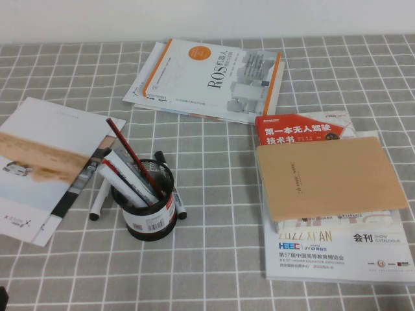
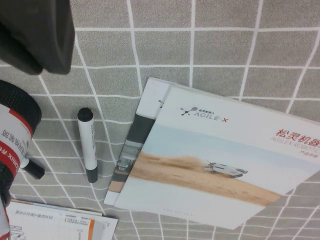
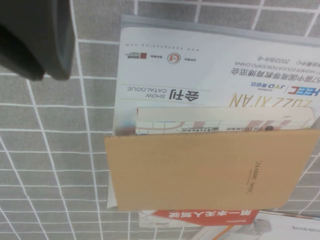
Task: Put the pen into the pen holder
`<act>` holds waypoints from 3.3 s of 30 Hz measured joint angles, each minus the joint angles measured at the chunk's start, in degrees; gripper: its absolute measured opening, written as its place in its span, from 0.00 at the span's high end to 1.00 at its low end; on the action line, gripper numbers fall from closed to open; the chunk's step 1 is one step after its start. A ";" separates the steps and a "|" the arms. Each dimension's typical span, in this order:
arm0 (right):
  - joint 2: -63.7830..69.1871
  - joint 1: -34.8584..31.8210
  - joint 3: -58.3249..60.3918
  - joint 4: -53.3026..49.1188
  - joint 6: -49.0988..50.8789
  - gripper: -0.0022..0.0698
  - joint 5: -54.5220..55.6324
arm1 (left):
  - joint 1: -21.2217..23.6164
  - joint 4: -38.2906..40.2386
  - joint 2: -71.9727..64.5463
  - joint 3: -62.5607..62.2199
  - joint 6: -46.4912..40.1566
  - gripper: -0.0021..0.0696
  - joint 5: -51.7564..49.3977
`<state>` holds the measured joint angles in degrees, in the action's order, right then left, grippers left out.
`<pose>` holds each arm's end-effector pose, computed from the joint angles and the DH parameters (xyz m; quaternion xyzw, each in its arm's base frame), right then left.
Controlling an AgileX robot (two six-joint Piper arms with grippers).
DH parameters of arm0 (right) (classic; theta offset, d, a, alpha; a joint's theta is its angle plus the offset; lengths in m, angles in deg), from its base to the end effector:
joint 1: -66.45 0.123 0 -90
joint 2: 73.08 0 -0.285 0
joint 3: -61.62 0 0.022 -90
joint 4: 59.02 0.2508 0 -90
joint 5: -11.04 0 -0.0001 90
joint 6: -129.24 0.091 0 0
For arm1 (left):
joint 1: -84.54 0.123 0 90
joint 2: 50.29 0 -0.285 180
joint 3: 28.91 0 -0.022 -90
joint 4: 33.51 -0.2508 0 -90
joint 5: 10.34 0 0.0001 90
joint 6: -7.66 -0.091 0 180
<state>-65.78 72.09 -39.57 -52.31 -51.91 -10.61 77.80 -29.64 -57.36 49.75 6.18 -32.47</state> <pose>0.0520 0.0091 0.1706 -0.0166 0.8068 0.0725 0.5861 0.0516 -0.0084 0.1708 0.0402 0.8070 -0.0557 0.5865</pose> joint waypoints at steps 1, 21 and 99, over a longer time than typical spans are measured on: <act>0.00 0.00 0.00 0.00 0.00 0.99 0.00 | 0.00 0.00 0.00 0.00 0.00 0.97 0.00; 0.00 0.00 0.00 3.98 0.00 0.99 0.00 | 0.00 0.00 0.00 0.00 0.00 0.97 0.00; 98.83 15.79 -105.76 -8.62 -8.47 0.99 -46.24 | 0.00 0.00 0.00 0.00 0.00 0.97 0.00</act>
<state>33.05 87.88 -145.33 -60.93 -60.38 -56.85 77.80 -29.64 -57.36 49.75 6.18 -32.47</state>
